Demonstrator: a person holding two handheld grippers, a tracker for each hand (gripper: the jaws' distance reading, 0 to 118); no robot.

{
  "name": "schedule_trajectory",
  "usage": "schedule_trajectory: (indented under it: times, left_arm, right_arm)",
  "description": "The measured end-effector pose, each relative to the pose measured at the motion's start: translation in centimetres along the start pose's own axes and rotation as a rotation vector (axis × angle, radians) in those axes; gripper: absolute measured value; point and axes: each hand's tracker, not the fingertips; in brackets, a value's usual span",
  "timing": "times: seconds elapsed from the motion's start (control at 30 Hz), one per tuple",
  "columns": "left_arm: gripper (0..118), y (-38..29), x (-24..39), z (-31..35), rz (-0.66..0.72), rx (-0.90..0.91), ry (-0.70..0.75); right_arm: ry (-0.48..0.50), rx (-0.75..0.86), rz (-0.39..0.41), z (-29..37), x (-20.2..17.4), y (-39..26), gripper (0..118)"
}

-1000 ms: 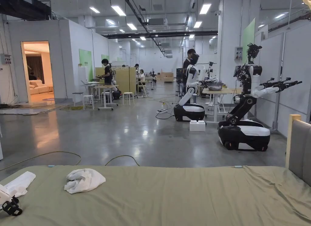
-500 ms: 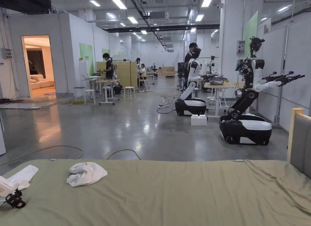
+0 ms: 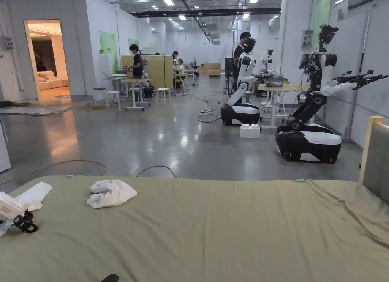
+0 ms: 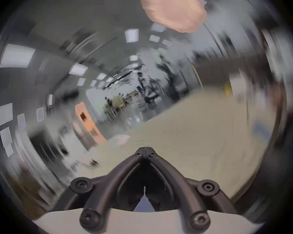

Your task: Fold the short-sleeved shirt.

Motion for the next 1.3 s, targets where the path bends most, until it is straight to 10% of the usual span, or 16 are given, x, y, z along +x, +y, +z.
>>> schedule_trajectory:
  times: [0.03,0.1,0.2,0.7,0.9,1.03,1.3]
  left_arm:
    - [0,-0.9,-1.1,-0.2,0.199,-0.011,-0.023]
    - [0,-2.7,-1.7,-0.4,0.333,-0.065,-0.137]
    - [0,-3.2,-1.4,0.4,0.231,-0.042,-0.017]
    - [4,-3.4,-2.7,1.4,0.269,-0.024,-0.037]
    - [24,-4.9,-6.9,3.4,0.236,-0.102,0.141]
    - [78,-6.2,-9.7,4.0,0.242,-0.190,0.222]
    - [88,-13.2,-14.8,-8.5,0.340,-0.482,0.140]
  right_arm:
    - [0.061,-0.020,-0.257,0.1,1.3,-0.8,0]
    - [0.117,-0.062,-0.397,0.3,1.9,-2.3,0]
    - [0.052,0.023,-0.158,2.1,0.4,-2.5,0]
    - [0.160,-0.015,-0.269,1.4,-0.4,-0.9,0]
    - [0.307,-0.027,-0.343,0.1,-2.6,-1.0,0]
    - [0.353,-0.065,-0.350,-1.1,-4.2,-1.8,0]
    - [0.389,-0.172,-0.332,-1.7,-5.9,-3.1,0]
